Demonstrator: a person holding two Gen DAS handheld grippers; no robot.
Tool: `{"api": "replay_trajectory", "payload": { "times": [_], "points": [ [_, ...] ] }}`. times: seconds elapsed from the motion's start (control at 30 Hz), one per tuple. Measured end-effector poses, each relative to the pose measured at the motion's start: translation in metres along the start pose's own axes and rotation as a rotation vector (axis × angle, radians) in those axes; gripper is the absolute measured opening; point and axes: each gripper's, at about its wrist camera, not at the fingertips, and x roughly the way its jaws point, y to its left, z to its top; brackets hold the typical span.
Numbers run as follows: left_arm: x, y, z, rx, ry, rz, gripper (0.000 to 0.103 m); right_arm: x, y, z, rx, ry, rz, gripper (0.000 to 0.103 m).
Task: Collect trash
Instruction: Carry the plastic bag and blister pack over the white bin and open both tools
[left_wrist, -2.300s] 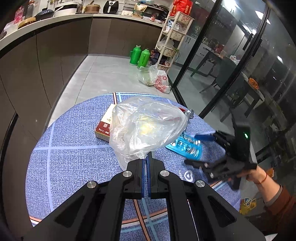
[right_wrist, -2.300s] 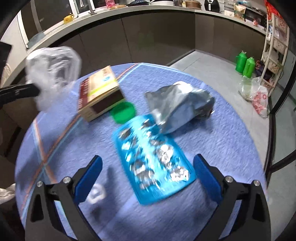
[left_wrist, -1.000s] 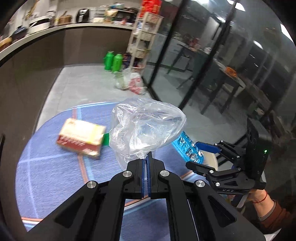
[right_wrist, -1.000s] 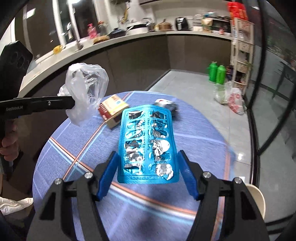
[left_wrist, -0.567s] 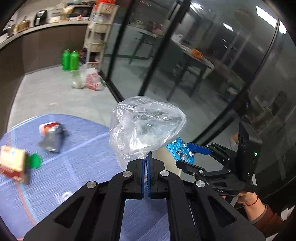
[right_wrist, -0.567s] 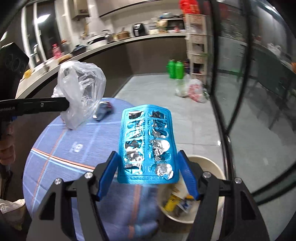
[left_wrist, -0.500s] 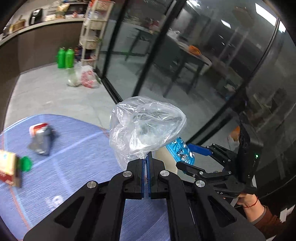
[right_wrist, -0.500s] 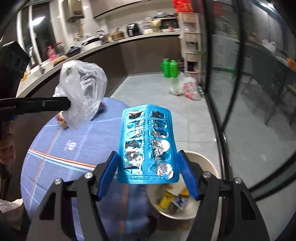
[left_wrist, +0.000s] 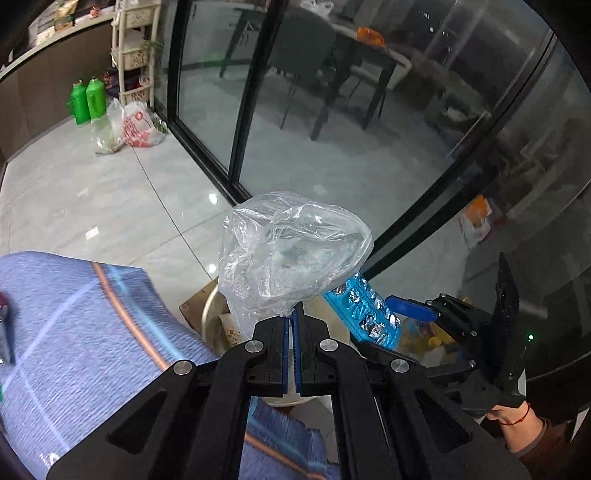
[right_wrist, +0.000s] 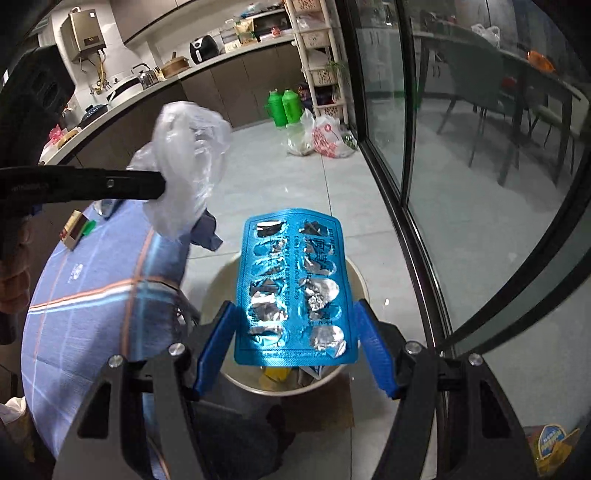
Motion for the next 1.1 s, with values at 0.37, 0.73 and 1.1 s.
{"api": "replay_trajectory", "payload": {
  "times": [0.37, 0.73, 1.1],
  "points": [
    [0.066, 0.01, -0.006, 0.013, 0.109, 0.047, 0.002, 0.043, -0.003, -0.006, -0.032, 0.061, 0.01, 0.066],
    [0.088, 0.019, -0.011, 0.029, 0.129, 0.07, 0.003, 0.058, -0.004, -0.005, -0.058, 0.088, 0.018, 0.068],
    [0.063, 0.01, -0.009, 0.032, 0.023, 0.119, 0.083, 0.047, 0.001, -0.007, -0.126, 0.034, 0.038, 0.1]
  ]
}}
